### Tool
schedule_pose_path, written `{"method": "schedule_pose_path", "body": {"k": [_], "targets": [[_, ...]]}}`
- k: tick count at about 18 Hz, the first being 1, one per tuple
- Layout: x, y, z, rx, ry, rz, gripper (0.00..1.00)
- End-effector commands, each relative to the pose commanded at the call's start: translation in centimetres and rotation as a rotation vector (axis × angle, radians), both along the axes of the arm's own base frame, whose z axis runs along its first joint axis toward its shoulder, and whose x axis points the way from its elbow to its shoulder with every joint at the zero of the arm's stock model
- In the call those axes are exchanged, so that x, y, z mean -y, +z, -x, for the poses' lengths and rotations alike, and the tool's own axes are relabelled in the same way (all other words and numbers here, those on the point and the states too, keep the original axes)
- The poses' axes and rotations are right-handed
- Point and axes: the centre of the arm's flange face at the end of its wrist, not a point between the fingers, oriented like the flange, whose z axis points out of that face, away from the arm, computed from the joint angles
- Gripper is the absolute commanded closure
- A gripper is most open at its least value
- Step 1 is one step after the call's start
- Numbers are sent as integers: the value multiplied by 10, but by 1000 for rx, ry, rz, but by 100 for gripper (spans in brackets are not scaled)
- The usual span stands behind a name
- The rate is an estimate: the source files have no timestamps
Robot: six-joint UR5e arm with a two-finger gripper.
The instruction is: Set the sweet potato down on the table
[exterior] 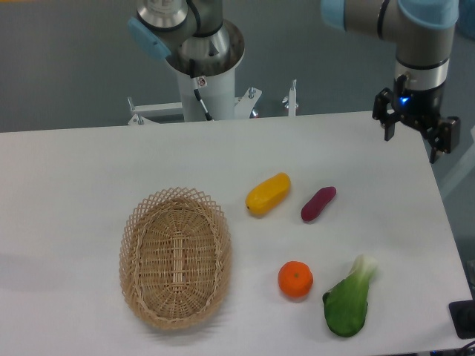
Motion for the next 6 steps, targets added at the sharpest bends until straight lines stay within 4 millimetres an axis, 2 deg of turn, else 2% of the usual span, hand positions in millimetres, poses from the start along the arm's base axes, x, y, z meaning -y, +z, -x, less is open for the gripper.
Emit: {"method": "schedule_pose_path", "body": {"k": [2,6], "targets": [[8,0,4,0,13,-1,0],[10,0,5,-1,16,-3,0]]}}
